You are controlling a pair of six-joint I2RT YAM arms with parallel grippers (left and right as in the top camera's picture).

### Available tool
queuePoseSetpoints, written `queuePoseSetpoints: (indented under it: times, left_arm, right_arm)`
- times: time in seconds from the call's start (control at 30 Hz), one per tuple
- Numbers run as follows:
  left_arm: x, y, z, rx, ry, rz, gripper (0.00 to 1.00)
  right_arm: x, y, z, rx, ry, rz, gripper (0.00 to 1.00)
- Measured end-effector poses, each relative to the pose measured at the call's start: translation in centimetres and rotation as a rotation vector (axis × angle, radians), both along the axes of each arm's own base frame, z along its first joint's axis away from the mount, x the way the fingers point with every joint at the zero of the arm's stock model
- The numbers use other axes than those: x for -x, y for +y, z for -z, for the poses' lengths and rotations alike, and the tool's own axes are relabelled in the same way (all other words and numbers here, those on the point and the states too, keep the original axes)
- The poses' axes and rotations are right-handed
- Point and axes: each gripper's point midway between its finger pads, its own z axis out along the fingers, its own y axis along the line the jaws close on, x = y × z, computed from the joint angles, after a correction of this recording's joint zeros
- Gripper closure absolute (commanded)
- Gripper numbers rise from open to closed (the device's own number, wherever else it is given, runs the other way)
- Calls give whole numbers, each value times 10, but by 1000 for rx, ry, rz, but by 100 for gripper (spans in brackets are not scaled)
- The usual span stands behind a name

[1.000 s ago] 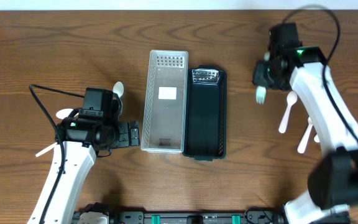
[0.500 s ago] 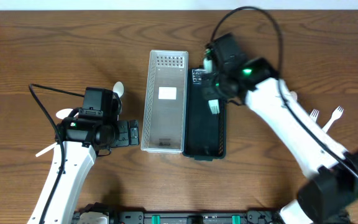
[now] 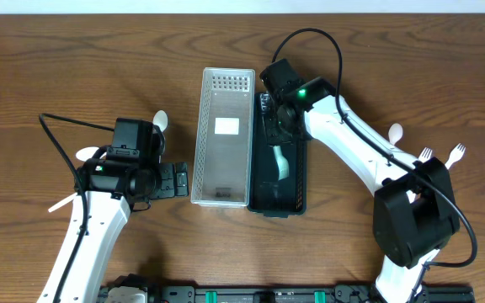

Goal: Pack container
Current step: 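Carry the green fork into the dark basket and release it, then move the right gripper to the white spoon and grasp it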

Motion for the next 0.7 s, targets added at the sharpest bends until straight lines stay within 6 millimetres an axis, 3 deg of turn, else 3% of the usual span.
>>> queuePoseSetpoints:
  times: [0.23, 0.37, 0.43, 0.53, 0.63, 0.7]
  left_arm:
    - [0, 0, 0, 0, 0, 0, 2]
    - [0, 0, 0, 0, 0, 0, 2]
    - [0, 0, 0, 0, 0, 0, 2]
    - [0, 0, 0, 0, 0, 0, 2]
    - [0, 0, 0, 0, 0, 0, 2]
    - [0, 0, 0, 0, 0, 0, 2]
  right_arm:
    - [0, -3, -12, 4, -3, 2, 65]
    - [-18, -23, -68, -37, -125, 67, 57]
    - [-28, -56, -111, -63, -221, 158, 51]
    - [-34, -127, -163, -66, -337, 339, 48]
    - [-33, -190, -177, -24, -366, 499, 49]
    - [-32, -221, -166, 7, -342, 576, 49]
